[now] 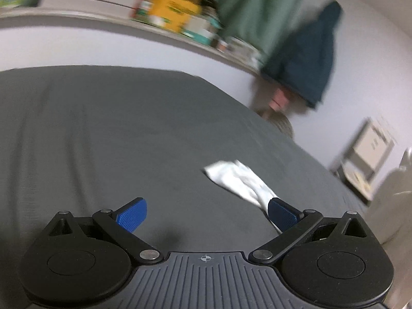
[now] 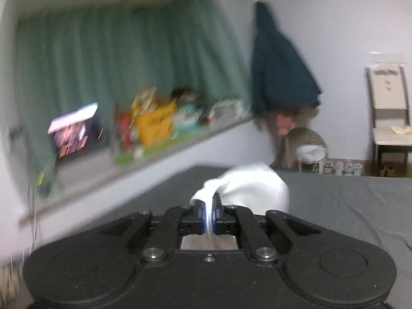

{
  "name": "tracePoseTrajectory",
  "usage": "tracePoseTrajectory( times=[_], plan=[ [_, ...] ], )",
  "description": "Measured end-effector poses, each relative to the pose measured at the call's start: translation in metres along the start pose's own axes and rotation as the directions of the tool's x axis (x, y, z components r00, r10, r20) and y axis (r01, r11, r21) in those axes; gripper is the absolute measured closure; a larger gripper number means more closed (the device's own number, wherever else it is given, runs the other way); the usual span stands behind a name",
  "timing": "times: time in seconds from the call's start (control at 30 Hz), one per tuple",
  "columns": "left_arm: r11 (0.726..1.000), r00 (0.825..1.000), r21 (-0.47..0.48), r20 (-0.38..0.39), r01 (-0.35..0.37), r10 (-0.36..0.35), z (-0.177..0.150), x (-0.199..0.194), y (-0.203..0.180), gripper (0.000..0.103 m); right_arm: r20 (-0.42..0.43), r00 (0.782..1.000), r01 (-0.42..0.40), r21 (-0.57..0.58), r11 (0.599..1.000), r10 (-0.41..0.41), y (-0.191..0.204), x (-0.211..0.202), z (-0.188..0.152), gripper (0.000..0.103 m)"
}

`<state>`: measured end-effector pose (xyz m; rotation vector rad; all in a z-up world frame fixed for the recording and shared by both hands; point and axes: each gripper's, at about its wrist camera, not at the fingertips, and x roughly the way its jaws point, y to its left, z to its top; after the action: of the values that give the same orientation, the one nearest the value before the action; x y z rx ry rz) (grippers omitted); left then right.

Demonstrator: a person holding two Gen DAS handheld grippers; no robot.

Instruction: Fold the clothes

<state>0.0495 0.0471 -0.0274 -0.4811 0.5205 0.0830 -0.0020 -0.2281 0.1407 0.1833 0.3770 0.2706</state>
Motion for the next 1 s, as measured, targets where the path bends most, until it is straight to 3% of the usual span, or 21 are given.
tracePoseTrajectory(
  times=[0.07, 0.17, 0.2, 0.23, 0.3, 0.43, 0.5, 0.6, 0.67, 0.73, 0.77, 0.8, 0.87, 0.93, 1.0],
  plan=[
    [1.0, 0.999, -0.027, 0.031, -0.015, 0.016, 0.003, -0.004, 0.007, 0.0, -0.187, 0.981, -0.047, 0.033, 0.998, 0.052, 0.011, 0.009, -0.041, 0.098],
    [1.0, 0.999, -0.023, 0.033, 0.001, -0.001, 0.003, -0.003, 0.007, 0.0, -0.468, 0.881, -0.07, 0.028, 0.997, 0.075, 0.029, 0.037, -0.121, 0.098],
    [1.0, 1.0, -0.01, 0.028, 0.008, -0.007, 0.001, -0.004, 0.005, 0.0, -0.521, 0.851, -0.063, 0.021, 0.998, 0.065, 0.033, 0.042, -0.14, 0.097],
    [1.0, 1.0, 0.0, 0.025, 0.009, -0.009, 0.001, -0.003, 0.003, 0.0, -0.545, 0.837, -0.052, 0.022, 0.998, 0.056, 0.035, 0.043, -0.151, 0.096],
    [1.0, 1.0, 0.018, 0.02, 0.006, -0.006, -0.001, -0.003, -0.001, 0.0, -0.539, 0.841, -0.03, 0.033, 0.999, 0.043, 0.034, 0.041, -0.154, 0.095],
    [1.0, 1.0, 0.019, 0.001, 0.017, -0.017, -0.003, -0.002, -0.004, 0.0, -0.396, 0.918, 0.009, -0.003, 1.0, -0.009, 0.026, 0.039, -0.116, 0.065],
    [0.999, 1.0, 0.035, -0.007, 0.017, -0.017, -0.005, -0.001, -0.008, 0.0, -0.336, 0.938, 0.057, -0.1, 0.993, -0.088, 0.017, 0.047, -0.095, 0.063],
    [0.998, 0.999, 0.057, -0.025, 0.027, -0.025, -0.007, 0.003, -0.012, 0.0, -0.278, 0.941, 0.129, -0.232, 0.964, -0.193, -0.002, 0.064, -0.079, 0.062],
    [0.997, 0.999, 0.068, -0.029, 0.035, -0.033, -0.008, 0.004, -0.013, 0.0, -0.293, 0.923, 0.153, -0.32, 0.935, -0.251, -0.004, 0.097, -0.081, 0.06],
    [0.996, 0.999, 0.076, -0.036, 0.037, -0.034, -0.008, 0.005, -0.014, 0.0, -0.378, 0.905, 0.055, -0.353, 0.934, -0.196, 0.0, 0.118, -0.081, 0.061],
    [0.997, 0.999, 0.07, -0.037, 0.037, -0.035, -0.008, 0.006, -0.014, 0.0, -0.425, 0.902, -0.06, -0.293, 0.954, -0.074, 0.0, 0.117, -0.078, 0.06],
    [0.997, 0.999, 0.064, -0.039, 0.038, -0.035, -0.008, 0.006, -0.013, 0.0, -0.475, 0.877, -0.184, -0.198, 0.963, 0.07, 0.0, 0.113, -0.076, 0.058],
    [0.998, 0.998, 0.052, -0.042, 0.038, -0.036, -0.007, 0.008, -0.012, 0.0, -0.523, 0.789, -0.389, -0.02, 0.921, 0.322, 0.0, 0.103, -0.073, 0.047],
    [0.999, 0.998, 0.033, -0.044, 0.042, -0.041, -0.007, 0.01, -0.01, 0.0, -0.512, 0.797, -0.405, -0.06, 0.913, 0.32, 0.008, 0.089, -0.078, 0.047],
    [0.998, 0.998, 0.026, -0.048, 0.05, -0.048, -0.007, 0.012, -0.01, 0.0, -0.448, 0.878, -0.265, -0.162, 0.95, 0.169, 0.007, 0.086, -0.075, 0.047]
  ],
)
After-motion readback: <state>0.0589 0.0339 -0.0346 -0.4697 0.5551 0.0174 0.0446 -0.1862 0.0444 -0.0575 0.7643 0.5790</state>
